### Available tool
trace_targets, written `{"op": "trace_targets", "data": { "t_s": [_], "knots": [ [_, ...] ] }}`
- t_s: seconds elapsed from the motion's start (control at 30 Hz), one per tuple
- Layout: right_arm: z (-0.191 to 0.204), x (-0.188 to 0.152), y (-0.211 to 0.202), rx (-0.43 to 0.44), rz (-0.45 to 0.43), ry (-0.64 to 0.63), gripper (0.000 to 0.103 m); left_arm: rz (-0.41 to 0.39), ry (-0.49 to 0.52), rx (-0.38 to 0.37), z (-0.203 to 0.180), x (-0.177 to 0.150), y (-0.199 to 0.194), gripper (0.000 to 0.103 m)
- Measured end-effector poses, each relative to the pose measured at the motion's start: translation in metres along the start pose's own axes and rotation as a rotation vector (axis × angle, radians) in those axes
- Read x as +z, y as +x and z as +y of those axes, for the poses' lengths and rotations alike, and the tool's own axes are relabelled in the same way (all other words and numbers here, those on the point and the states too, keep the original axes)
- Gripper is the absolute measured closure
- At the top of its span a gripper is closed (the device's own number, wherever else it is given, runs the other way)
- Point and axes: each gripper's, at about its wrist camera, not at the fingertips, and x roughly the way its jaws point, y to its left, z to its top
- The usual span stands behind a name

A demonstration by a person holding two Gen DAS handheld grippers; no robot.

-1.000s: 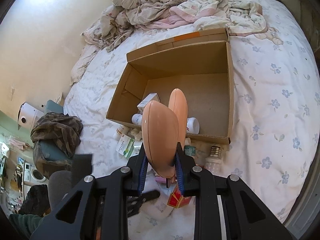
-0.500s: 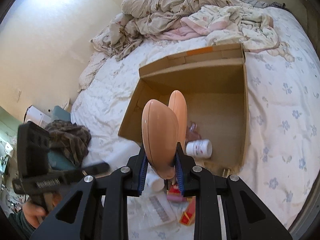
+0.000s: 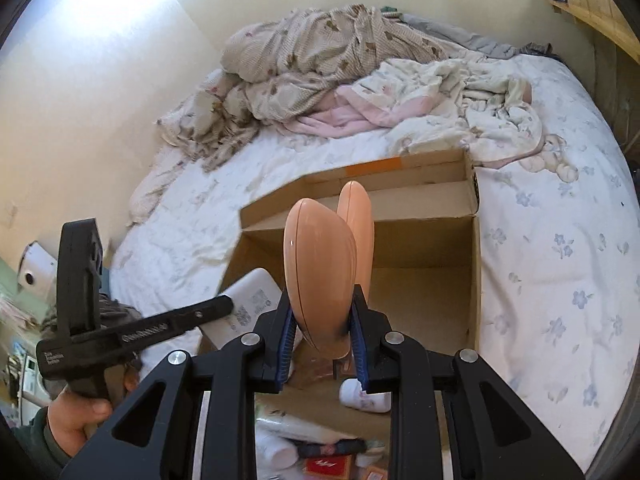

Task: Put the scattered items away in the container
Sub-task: 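Lower the power bank and peach clip into the box and open both grippers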

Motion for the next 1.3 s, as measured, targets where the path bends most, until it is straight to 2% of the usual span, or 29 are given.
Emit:
{"op": "trace_targets", "data": {
  "t_s": [0.23, 0.33, 0.4, 0.47, 0.53, 0.6, 0.67, 0.73, 0.87, 0.9, 0.97, 1.07, 1.3],
  "knots": [
    [-0.009, -0.006, 0.030, -0.056, 0.094, 0.028, 0.076, 0.066, 0.031, 0.033, -0.014, -0.007, 0.039, 0.085],
    [-0.007, -0.005, 0.037, -0.114, 0.108, 0.007, 0.076, 0.057, 0.051, 0.103, -0.017, -0.009, 0.045, 0.084],
    [-0.007, -0.004, 0.043, -0.145, 0.117, -0.006, 0.076, 0.045, 0.065, 0.107, -0.018, -0.009, 0.046, 0.084],
    [-0.011, -0.006, 0.050, -0.142, 0.142, 0.015, 0.076, 0.034, 0.080, 0.121, -0.020, -0.008, 0.045, 0.083],
    [-0.019, -0.008, 0.057, -0.117, 0.165, 0.062, 0.076, 0.017, 0.089, 0.156, -0.021, -0.005, 0.041, 0.075],
    [-0.025, -0.009, 0.068, -0.109, 0.207, 0.088, 0.074, 0.003, 0.089, 0.182, -0.023, -0.003, 0.036, 0.039],
    [-0.030, -0.009, 0.074, -0.125, 0.227, 0.113, 0.070, -0.024, 0.085, 0.182, -0.022, -0.001, 0.028, 0.031],
    [-0.033, -0.010, 0.073, -0.142, 0.226, 0.133, 0.067, -0.035, 0.089, 0.186, -0.021, -0.001, 0.021, 0.031],
    [-0.028, -0.005, 0.058, -0.164, 0.174, 0.126, 0.034, -0.038, 0.115, 0.190, -0.019, -0.005, 0.008, 0.031],
    [-0.026, -0.003, 0.051, -0.171, 0.143, 0.118, 0.031, -0.042, 0.120, 0.189, -0.019, -0.007, 0.004, 0.031],
    [-0.024, 0.000, 0.044, -0.173, 0.131, 0.112, 0.031, -0.047, 0.129, 0.187, -0.017, -0.011, -0.004, 0.031],
    [-0.021, 0.003, 0.034, -0.120, 0.124, 0.132, 0.031, -0.048, 0.136, 0.181, -0.014, -0.017, -0.012, 0.031],
    [-0.008, 0.002, 0.008, -0.058, 0.073, 0.149, 0.031, -0.054, 0.130, 0.178, -0.004, -0.030, -0.031, 0.031]
  ]
}}
